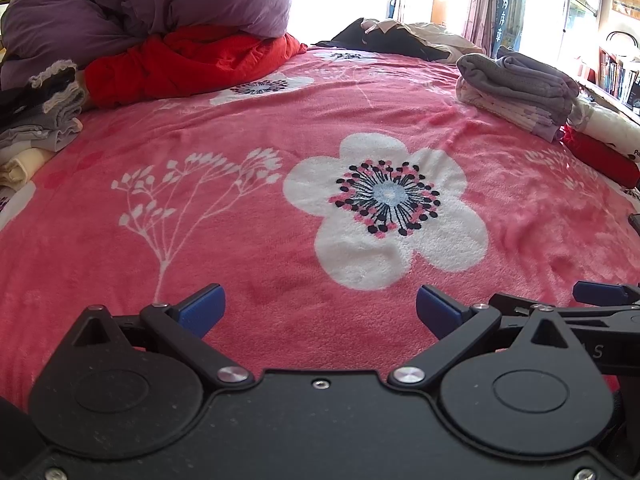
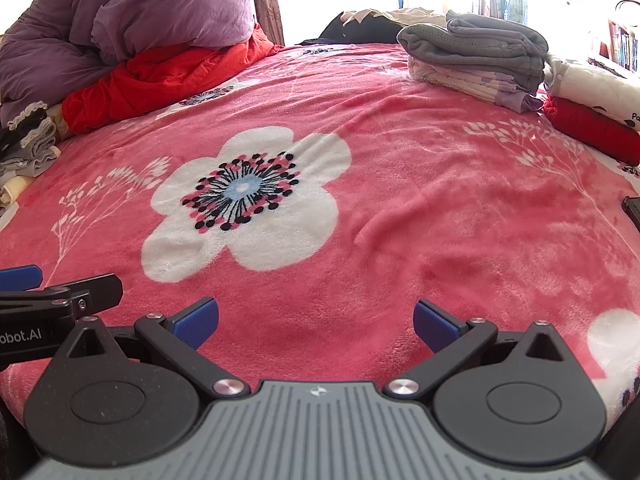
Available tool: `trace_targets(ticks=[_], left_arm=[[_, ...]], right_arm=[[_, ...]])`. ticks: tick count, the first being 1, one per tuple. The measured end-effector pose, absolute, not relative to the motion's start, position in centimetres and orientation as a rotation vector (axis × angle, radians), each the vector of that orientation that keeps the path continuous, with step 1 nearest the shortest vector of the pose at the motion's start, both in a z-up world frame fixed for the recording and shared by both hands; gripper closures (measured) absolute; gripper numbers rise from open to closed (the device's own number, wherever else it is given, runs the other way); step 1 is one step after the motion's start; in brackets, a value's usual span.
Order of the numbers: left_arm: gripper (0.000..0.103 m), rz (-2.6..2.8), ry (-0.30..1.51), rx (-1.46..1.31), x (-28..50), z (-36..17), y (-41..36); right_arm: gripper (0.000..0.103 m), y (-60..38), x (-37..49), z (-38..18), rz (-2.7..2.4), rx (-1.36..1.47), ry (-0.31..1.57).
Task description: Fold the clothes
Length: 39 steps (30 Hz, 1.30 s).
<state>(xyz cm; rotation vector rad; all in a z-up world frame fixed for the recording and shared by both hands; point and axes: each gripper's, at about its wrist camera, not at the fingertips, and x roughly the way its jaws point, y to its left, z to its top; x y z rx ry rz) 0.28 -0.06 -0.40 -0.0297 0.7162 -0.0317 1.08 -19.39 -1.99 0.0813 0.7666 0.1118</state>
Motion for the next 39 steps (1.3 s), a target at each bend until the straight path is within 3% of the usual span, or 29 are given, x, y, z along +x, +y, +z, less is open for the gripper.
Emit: trace_targets(ticks=[26, 39], left_arm=[[0.0, -0.032, 0.722, -0.033, 0.2, -0.5, 0.0], [0.0, 0.061, 0.673, -0.151, 0.3, 3.3, 5.2]], right_arm=[[0.0, -19.2, 1.2, -2.0, 0.116, 0.071, 0.767], [0.0, -20.0, 0.6, -1.2, 0.198, 0.178, 0.673]])
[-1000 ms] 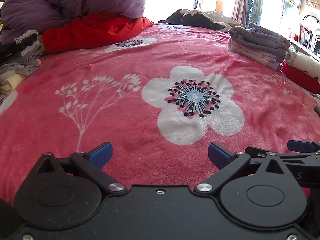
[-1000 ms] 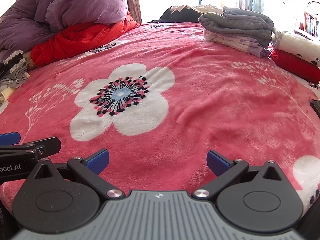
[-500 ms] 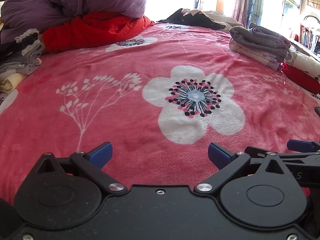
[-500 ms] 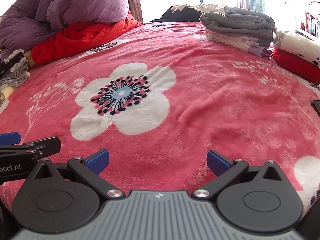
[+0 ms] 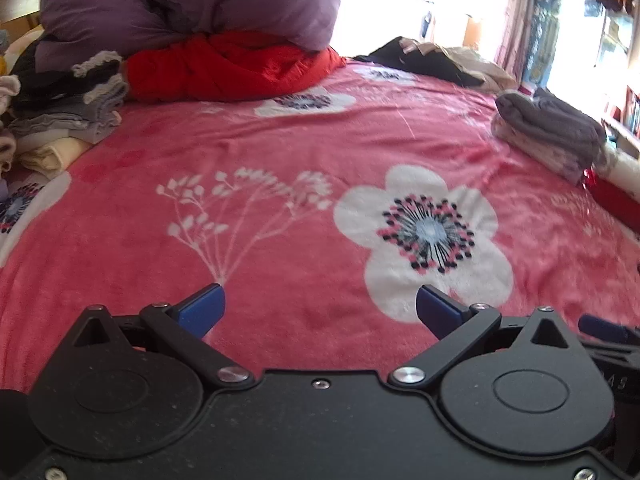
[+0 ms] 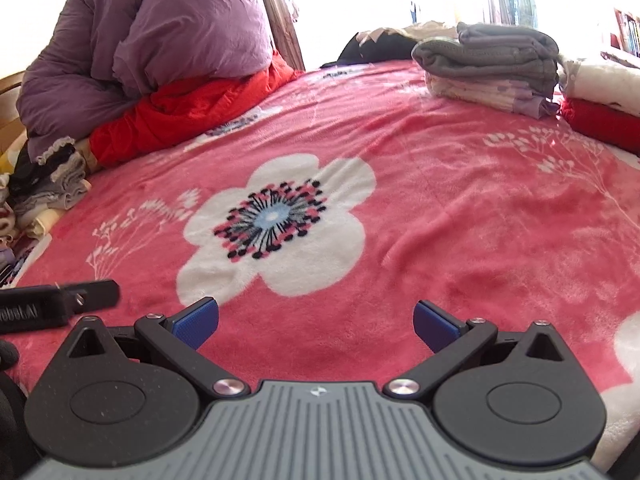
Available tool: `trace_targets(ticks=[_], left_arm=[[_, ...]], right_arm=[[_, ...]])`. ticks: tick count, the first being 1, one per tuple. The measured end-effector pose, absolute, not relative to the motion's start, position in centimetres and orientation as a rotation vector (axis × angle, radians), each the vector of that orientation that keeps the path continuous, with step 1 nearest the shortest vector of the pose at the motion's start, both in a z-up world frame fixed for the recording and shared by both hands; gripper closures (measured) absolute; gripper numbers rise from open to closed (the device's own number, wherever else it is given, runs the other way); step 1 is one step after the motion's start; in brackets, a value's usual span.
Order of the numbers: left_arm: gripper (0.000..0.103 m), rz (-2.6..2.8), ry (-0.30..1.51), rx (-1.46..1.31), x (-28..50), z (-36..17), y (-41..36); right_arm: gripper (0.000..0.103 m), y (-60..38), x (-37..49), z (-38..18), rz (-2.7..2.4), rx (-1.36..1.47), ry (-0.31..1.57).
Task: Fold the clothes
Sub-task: 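Reach the left tool to the clothes stack and grasp the mint-green garment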
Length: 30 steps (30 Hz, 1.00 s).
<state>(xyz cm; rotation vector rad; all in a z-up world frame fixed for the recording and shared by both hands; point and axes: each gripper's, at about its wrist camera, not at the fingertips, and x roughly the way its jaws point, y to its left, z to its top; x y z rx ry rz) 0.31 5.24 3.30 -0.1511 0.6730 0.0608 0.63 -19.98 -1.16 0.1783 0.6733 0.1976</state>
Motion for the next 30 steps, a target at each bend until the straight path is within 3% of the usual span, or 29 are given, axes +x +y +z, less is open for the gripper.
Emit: trace_targets(ticks=[4, 10, 13, 22, 30], left_arm=[[0.0, 0.129, 0.573, -0.239, -0.4, 6.9, 10.4], [0.0, 0.364, 0.267, -0.29, -3.6, 12.6, 19.8], [0.0, 0.397, 0.289, -0.31, -3.9, 14.8, 24.5], [0.001, 0.543, 0.087, -0.366, -7.0, 21.9, 37.2], [0.012, 0.708, 0.074, -0.18, -4.3, 25.8, 44.8]], right_arm=[[0.0, -20.0, 1.0, -1.0, 0.263, 0.165, 0.637], [0.0, -21.5, 2.2, -1.8, 0.29, 0.233, 0.551], [0.0, -21.2, 3.6, -2.4, 0.323, 0.247, 0.58], [0.0, -18.6, 3.9, -3.8, 0.403, 0.142, 0.67], [0.0, -19.5, 4.0, -4.9, 0.358, 0.2, 0.696]])
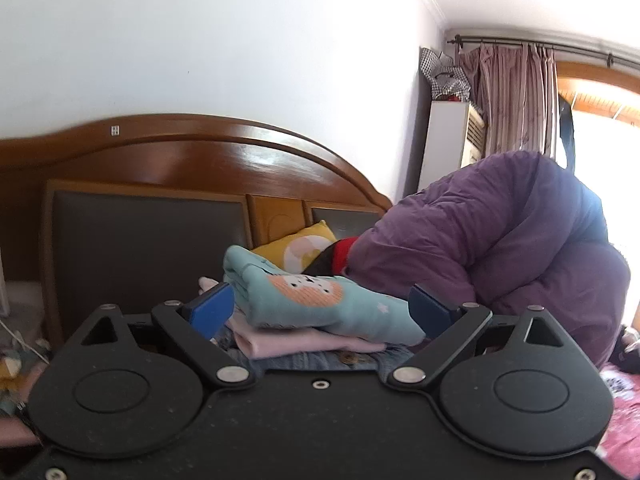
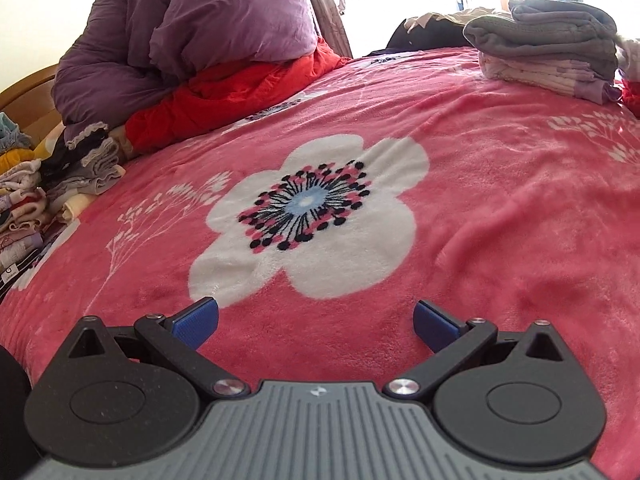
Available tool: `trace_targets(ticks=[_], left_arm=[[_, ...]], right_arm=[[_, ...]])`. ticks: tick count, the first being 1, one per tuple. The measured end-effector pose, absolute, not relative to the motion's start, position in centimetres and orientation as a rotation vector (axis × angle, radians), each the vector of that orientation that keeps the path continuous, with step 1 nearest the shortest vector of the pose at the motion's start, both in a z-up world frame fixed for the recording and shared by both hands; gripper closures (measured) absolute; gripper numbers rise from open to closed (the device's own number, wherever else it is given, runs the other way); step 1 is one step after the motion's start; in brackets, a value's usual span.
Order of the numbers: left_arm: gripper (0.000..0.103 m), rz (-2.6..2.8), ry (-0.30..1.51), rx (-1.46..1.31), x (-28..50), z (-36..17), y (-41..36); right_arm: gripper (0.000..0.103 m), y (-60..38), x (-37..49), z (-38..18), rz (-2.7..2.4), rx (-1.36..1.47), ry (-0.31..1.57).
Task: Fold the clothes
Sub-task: 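Reach the left tool to the clothes stack and grasp the mint-green garment, then pull the mint-green garment off the stack and lay it on the blanket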
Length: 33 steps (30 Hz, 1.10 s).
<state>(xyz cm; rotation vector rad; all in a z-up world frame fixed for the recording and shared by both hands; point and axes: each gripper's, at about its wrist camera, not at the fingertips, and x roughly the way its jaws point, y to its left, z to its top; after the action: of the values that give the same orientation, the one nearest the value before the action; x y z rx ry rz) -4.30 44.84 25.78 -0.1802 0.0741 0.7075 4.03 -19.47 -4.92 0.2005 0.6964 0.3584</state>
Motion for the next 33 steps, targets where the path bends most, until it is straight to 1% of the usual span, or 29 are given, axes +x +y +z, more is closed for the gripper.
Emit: trace_targets(ticks=[1, 2, 4, 6, 7, 8, 9, 10, 11, 14, 17, 24, 27, 31, 33], left_arm=[[0.02, 0.711, 0.095, -0.176, -3.5, 25.7, 45.7], [0.023, 0.714, 0.115, -0.171, -2.8, 25.6, 46.6], [0.028, 0.719, 0.141, -0.179, -1.7, 25.4, 48.2], [0.029, 0.711, 0.172, -0.198, -1.1, 25.1, 49.6], [0.034, 0.704, 0.193, -0.209, -0.8, 25.0, 50.0], [0.051, 0.699, 0.213, -0.208, -0.5, 24.8, 50.3], [0.058, 0.71, 0.222, -0.183, -0.4, 24.6, 50.1], [0.073, 0.729, 0.227, -0.15, -0.3, 24.5, 49.8], [0.081, 0.731, 0.228, -0.135, -0.3, 24.5, 49.7], [0.089, 0.717, 0.228, -0.109, -0.4, 24.4, 49.5], [0.094, 0.697, 0.244, -0.065, 0.1, 24.6, 48.8], [0.098, 0.581, 0.2, 0.007, 0.0, 25.2, 44.5], [0.1, 0.472, 0.18, 0.097, 1.0, 25.9, 40.0], [0.101, 0.148, 0.169, 0.254, 2.5, 26.9, 29.9], [0.1, -0.046, 0.112, 0.151, 2.4, 27.6, 26.4]], right_arm=[[0.0, -19.4, 3.9, -5.0, 0.356, 0.194, 0.694], [0.0, -19.2, 3.8, -5.0, 0.355, 0.186, 0.694], [0.0, -19.1, 3.9, -5.1, 0.353, 0.171, 0.697], [0.0, -19.1, 3.8, -5.2, 0.352, 0.166, 0.697], [0.0, -19.1, 3.8, -5.2, 0.352, 0.167, 0.698], [0.0, -19.2, 3.8, -5.2, 0.352, 0.171, 0.699], [0.0, -19.3, 3.8, -5.2, 0.352, 0.175, 0.7], [0.0, -19.3, 3.8, -5.2, 0.352, 0.18, 0.7], [0.0, -19.3, 3.9, -5.2, 0.352, 0.183, 0.701], [0.0, -19.2, 3.9, -5.2, 0.351, 0.182, 0.703], [0.0, -19.3, 3.9, -5.2, 0.352, 0.186, 0.705], [0.0, -19.9, 4.1, -4.9, 0.353, 0.24, 0.71], [0.0, -20.1, 4.1, -4.9, 0.352, 0.258, 0.712], [0.0, -20.1, 4.2, -4.9, 0.351, 0.265, 0.713], [0.0, -20.1, 4.2, -4.9, 0.349, 0.268, 0.714]])
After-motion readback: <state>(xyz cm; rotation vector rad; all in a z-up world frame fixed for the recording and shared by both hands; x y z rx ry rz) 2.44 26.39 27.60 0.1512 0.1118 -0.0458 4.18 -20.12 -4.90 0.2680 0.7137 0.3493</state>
